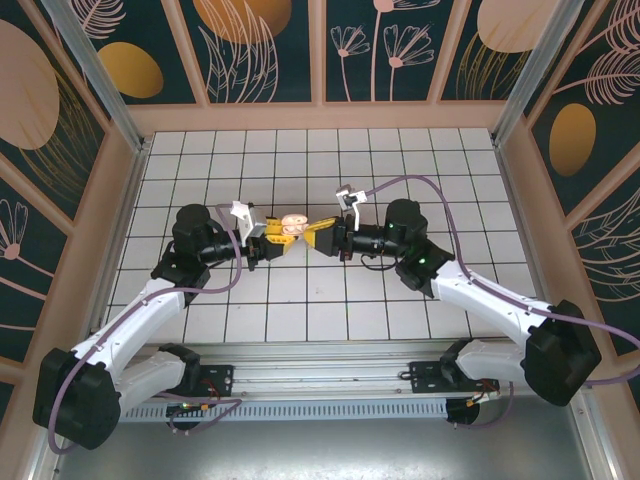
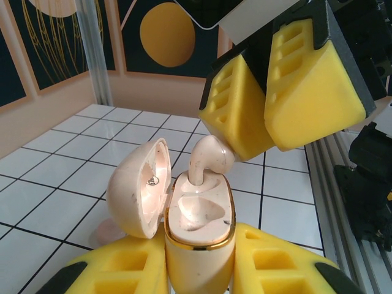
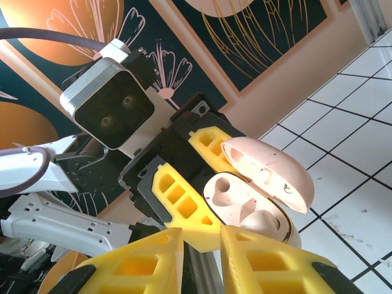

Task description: Insert the wireless bluetooth earbuds into the charging case

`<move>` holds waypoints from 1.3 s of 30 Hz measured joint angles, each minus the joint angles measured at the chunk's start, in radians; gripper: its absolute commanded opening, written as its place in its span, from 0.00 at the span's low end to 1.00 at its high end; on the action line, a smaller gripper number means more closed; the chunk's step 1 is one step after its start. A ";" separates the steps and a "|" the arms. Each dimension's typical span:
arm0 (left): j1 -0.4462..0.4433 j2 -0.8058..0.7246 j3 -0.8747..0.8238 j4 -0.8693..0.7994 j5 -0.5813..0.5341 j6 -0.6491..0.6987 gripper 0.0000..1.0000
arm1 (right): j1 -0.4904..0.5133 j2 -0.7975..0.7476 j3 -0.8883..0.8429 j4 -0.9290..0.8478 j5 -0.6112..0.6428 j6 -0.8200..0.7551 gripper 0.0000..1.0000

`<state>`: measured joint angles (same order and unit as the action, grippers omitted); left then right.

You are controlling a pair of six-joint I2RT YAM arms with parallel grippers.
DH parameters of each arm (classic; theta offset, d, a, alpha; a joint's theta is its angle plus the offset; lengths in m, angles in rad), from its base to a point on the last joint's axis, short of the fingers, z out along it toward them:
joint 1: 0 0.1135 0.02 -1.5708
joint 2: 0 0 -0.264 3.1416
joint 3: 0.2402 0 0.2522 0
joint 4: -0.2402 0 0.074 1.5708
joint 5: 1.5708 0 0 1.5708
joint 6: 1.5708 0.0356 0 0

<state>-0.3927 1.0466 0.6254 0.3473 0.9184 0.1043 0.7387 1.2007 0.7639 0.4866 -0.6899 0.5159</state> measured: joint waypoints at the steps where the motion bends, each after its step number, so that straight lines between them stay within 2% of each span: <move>1: 0.000 0.000 0.000 0.000 0.000 0.000 0.24 | 0.000 0.000 0.000 0.002 0.000 0.000 0.23; 5: 0.000 0.000 0.000 0.000 0.000 0.000 0.24 | 0.001 0.002 0.002 0.003 0.000 0.000 0.24; 10: 0.000 0.000 0.000 0.000 -0.004 0.000 0.24 | 0.003 -0.004 0.002 -0.002 0.004 -0.007 0.32; 13: 0.000 0.000 0.000 0.000 -0.003 0.000 0.24 | 0.002 -0.033 0.002 -0.031 0.018 -0.013 0.32; 20: 0.000 -0.001 0.000 0.000 0.000 0.000 0.24 | -0.019 -0.094 -0.001 -0.050 0.041 -0.012 0.26; 39: 0.000 -0.001 0.000 -0.003 -0.001 0.000 0.24 | -0.016 -0.002 0.004 -0.035 0.021 -0.008 0.15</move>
<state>-0.3927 1.0458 0.6254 0.3443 0.9176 0.1040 0.7223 1.1984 0.7677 0.4511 -0.6689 0.5079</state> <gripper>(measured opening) 0.243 0.155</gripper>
